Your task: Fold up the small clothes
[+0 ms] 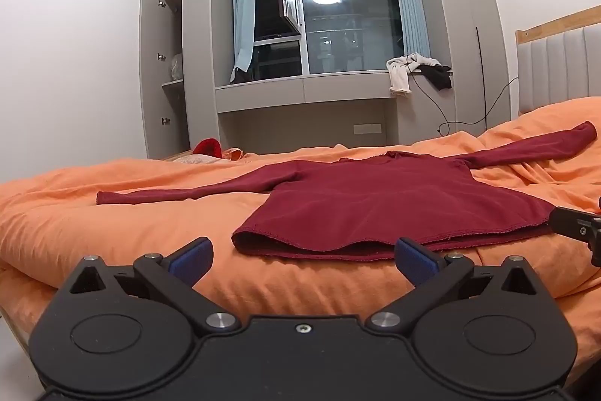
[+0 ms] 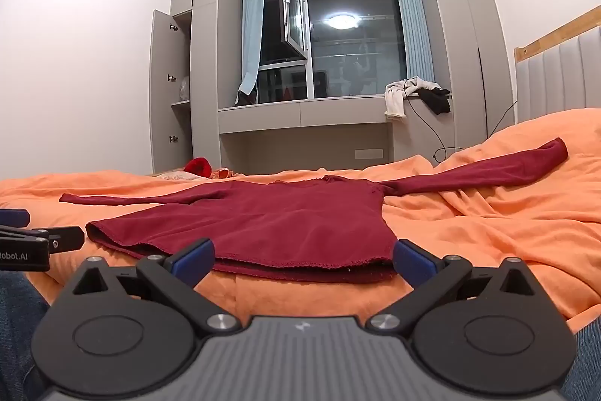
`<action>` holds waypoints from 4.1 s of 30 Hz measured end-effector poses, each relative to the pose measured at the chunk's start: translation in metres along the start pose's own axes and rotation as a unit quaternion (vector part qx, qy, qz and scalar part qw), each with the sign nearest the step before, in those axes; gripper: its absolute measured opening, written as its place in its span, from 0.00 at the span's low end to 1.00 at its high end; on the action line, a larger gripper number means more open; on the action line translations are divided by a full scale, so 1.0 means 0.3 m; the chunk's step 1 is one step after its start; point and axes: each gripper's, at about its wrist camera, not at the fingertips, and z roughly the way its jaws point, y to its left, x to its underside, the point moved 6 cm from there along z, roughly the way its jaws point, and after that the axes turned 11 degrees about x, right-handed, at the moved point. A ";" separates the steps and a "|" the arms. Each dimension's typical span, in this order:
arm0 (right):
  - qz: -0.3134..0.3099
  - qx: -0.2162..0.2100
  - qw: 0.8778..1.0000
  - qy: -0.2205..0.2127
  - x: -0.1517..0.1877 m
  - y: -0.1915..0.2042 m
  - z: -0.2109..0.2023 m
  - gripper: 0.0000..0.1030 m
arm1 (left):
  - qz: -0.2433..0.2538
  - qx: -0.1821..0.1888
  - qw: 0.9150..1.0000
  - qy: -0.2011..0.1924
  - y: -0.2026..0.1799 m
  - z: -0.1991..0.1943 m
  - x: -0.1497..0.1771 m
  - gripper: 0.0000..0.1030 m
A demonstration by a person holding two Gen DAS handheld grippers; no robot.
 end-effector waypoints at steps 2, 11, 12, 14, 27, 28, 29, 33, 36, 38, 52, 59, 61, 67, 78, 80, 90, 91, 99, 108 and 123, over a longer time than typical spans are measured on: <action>0.000 -0.001 1.000 -0.001 0.000 0.000 0.000 1.00 | -0.001 0.000 1.000 0.000 0.000 0.001 0.000 1.00; 0.004 0.000 1.000 0.003 0.001 -0.008 0.005 1.00 | -0.005 0.000 1.000 0.000 0.002 -0.003 0.000 1.00; 0.004 0.000 1.000 0.003 0.002 -0.008 0.006 1.00 | -0.005 0.000 1.000 0.000 0.001 -0.004 0.001 1.00; 0.004 0.001 1.000 0.002 0.003 -0.005 0.004 1.00 | -0.005 0.001 1.000 0.000 0.004 -0.006 0.005 1.00; 0.005 0.002 1.000 0.003 0.011 -0.008 0.011 1.00 | -0.006 0.001 1.000 0.002 -0.003 -0.004 0.003 1.00; 0.005 0.002 1.000 0.003 0.012 -0.007 0.010 1.00 | -0.007 0.002 1.000 0.003 -0.001 -0.002 0.003 1.00; 0.004 0.002 1.000 0.003 0.011 -0.006 0.007 1.00 | -0.007 0.002 1.000 0.003 -0.001 -0.003 0.003 1.00; 0.004 0.002 1.000 0.002 0.008 -0.002 0.005 1.00 | -0.007 0.001 1.000 0.003 0.000 -0.003 0.002 1.00; 0.004 0.002 1.000 0.003 0.008 -0.002 0.005 1.00 | -0.007 0.002 1.000 0.004 0.001 -0.002 0.001 1.00; 0.004 0.002 1.000 0.002 0.008 -0.003 0.005 1.00 | -0.007 0.002 1.000 0.004 0.000 -0.003 0.001 1.00; 0.004 0.002 1.000 0.003 0.008 -0.003 0.005 1.00 | -0.008 0.002 1.000 0.004 0.002 -0.003 0.001 1.00; 0.004 0.002 1.000 0.003 0.008 -0.003 0.006 1.00 | -0.008 0.002 1.000 0.004 0.002 -0.002 0.000 1.00; 0.004 0.002 1.000 0.002 0.008 -0.003 0.005 1.00 | -0.008 0.002 1.000 0.004 0.002 -0.002 0.000 1.00; 0.004 0.002 1.000 0.003 0.008 -0.003 0.006 1.00 | -0.008 0.002 1.000 0.005 0.002 -0.002 0.000 1.00; 0.004 0.002 1.000 0.003 0.009 -0.003 0.005 1.00 | -0.007 0.002 1.000 0.005 0.002 -0.003 0.000 1.00; 0.004 0.002 1.000 0.003 0.009 -0.003 0.006 1.00 | -0.007 0.002 1.000 0.004 0.003 -0.003 0.000 1.00; 0.004 0.002 1.000 0.003 0.009 -0.002 0.006 1.00 | -0.007 0.002 1.000 0.005 0.003 -0.003 0.000 1.00; 0.004 0.002 1.000 0.004 0.009 -0.002 0.006 1.00 | -0.008 0.002 1.000 0.005 0.003 -0.002 0.000 1.00; 0.003 0.013 1.000 0.020 -0.002 -0.010 0.016 1.00 | -0.010 0.004 1.000 0.012 0.005 0.014 0.003 1.00; 0.011 0.089 0.992 0.085 -0.085 -0.116 0.111 1.00 | -0.004 0.017 1.000 0.024 -0.004 0.108 -0.099 1.00; -0.040 0.117 0.988 0.095 -0.210 -0.300 0.401 1.00 | 0.003 0.023 0.999 0.043 -0.058 0.424 -0.324 1.00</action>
